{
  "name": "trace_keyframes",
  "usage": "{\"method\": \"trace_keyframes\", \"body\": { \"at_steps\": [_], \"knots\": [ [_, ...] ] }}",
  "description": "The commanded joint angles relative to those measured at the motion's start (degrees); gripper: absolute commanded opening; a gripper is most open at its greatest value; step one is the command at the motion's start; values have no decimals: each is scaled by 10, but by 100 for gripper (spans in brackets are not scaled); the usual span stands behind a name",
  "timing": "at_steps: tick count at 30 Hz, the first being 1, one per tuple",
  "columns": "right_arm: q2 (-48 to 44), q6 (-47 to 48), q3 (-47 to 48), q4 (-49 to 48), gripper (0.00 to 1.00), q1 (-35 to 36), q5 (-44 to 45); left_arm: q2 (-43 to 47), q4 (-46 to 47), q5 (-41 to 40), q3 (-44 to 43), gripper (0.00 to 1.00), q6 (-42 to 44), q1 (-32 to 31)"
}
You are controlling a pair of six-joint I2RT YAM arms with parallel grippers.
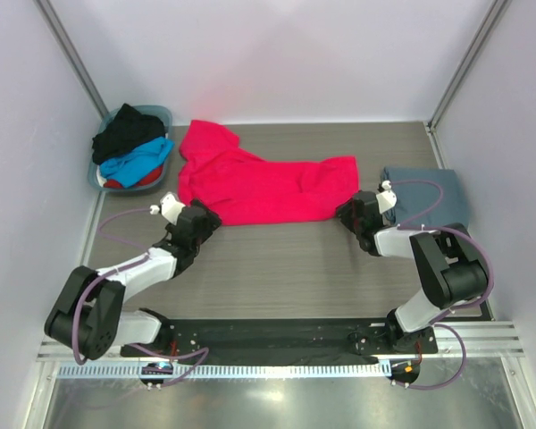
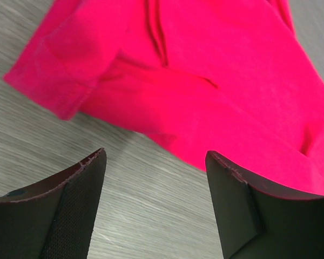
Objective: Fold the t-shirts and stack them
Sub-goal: Fold the tshirt
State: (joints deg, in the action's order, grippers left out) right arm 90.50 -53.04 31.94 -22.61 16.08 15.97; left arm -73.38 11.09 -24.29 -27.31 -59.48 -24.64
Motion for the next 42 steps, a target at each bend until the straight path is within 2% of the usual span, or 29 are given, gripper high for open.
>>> {"method": "trace_keyframes", "body": {
  "at_steps": [1, 5, 7, 11, 16, 20, 24, 27, 29, 30, 32, 33, 38, 39, 42],
  "knots": [
    [-4, 11, 14, 1, 49, 1, 23, -8, 37, -68, -13, 74, 15, -1],
    [-8, 6, 12, 1, 48, -4, 17, -22, 32, -101, -9, 77, -8, -1],
    [-12, 2, 8, -1, 47, -4, 14, -32, 69, -83, 8, 77, -27, -1],
    [-17, -3, 2, -10, 47, -5, 11, -76, 125, -109, 28, 75, -82, -1],
    [-10, -7, 3, -16, 47, -5, 0, -156, 205, -99, 16, 61, -113, -1],
    [-8, -8, 4, -16, 47, -6, -1, -180, 205, -145, 10, 58, -117, -1],
    [-8, -8, 4, -18, 46, -9, 3, -158, 142, -201, 3, 42, -118, -1],
    [5, 7, 10, -13, 44, -23, 30, -142, 98, -250, 2, 36, -114, 6],
    [16, 7, 13, -10, 43, -44, 14, -143, 90, -238, 4, 36, -113, 36],
    [21, 1, 8, -16, 42, -65, -7, -145, 91, -214, 5, 30, -108, 46],
    [28, -7, -6, -29, 41, -82, -17, -156, 108, -189, 4, 10, -93, 74],
    [25, -15, -11, -31, 35, -94, -23, -168, 115, -160, 0, 0, -77, 92],
    [-8, -12, -22, -7, 28, -111, -4, -150, 118, -138, 5, 0, -63, 108],
    [-15, -9, -22, 0, 17, -112, 5, -142, 118, -140, 8, 0, -61, 109],
    [-47, -2, -27, 15, 5, -114, 23, -111, 109, -126, 13, 0, -50, 109]
  ]
}}
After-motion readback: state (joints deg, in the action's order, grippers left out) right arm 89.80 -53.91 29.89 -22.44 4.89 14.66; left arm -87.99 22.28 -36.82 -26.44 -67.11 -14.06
